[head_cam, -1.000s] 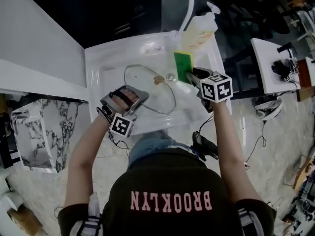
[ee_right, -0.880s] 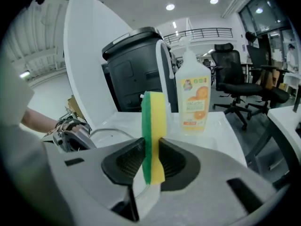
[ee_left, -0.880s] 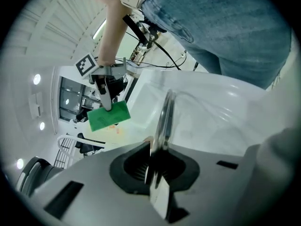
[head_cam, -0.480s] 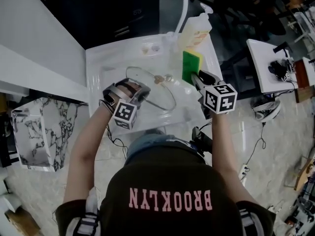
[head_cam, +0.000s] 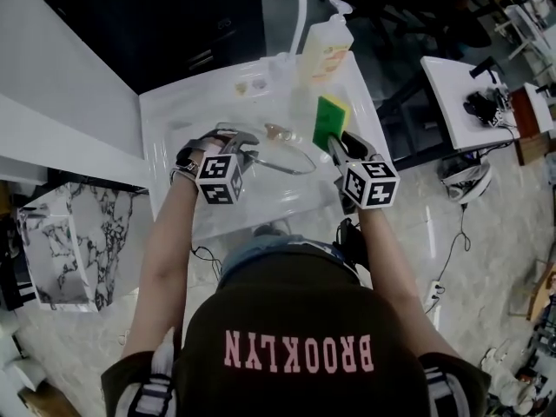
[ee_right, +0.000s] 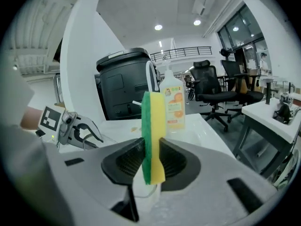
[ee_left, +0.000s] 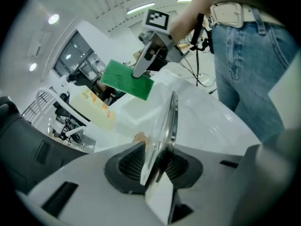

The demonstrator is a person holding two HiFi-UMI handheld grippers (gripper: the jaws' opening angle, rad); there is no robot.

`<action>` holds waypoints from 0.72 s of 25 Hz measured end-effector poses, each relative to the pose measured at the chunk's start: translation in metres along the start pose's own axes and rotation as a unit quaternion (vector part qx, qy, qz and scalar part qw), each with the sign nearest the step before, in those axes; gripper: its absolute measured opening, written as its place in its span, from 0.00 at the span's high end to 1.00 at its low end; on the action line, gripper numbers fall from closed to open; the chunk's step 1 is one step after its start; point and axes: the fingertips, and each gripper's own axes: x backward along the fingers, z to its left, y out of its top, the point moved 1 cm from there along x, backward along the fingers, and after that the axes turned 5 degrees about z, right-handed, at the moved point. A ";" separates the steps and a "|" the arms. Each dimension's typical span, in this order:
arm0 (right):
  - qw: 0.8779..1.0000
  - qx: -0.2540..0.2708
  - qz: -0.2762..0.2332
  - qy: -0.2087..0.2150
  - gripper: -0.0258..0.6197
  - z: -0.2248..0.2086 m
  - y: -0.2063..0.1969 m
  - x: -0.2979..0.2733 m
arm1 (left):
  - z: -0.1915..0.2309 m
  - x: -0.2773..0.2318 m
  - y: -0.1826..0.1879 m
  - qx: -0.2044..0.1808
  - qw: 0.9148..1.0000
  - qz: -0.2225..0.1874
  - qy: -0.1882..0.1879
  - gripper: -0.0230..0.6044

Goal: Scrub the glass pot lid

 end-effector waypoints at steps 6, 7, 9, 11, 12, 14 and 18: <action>0.998 0.021 -0.043 -0.031 0.83 -0.009 0.013 0.013 | 0.018 -0.009 0.012 0.115 0.993 -0.031 0.020 0.84; 0.998 0.023 -0.045 -0.035 0.83 -0.010 0.014 0.014 | 0.021 -0.010 0.014 0.139 0.989 -0.035 0.028 0.85; 0.998 0.024 -0.047 -0.040 0.83 -0.014 0.015 0.015 | 0.029 -0.012 0.015 0.192 0.980 -0.044 0.042 0.86; 0.997 0.030 -0.054 -0.053 0.84 -0.020 0.019 0.018 | 0.035 -0.013 0.014 0.238 0.969 -0.048 0.052 0.87; 0.996 0.032 -0.061 -0.065 0.84 -0.024 0.022 0.020 | 0.037 -0.013 0.013 0.252 0.965 -0.048 0.057 0.87; 0.993 0.033 -0.072 -0.093 0.84 -0.034 0.027 0.024 | 0.042 -0.014 0.013 0.272 0.959 -0.044 0.066 0.88; 0.988 0.040 -0.084 -0.126 0.84 -0.044 0.030 0.030 | 0.055 -0.014 0.006 0.329 0.939 -0.034 0.098 0.90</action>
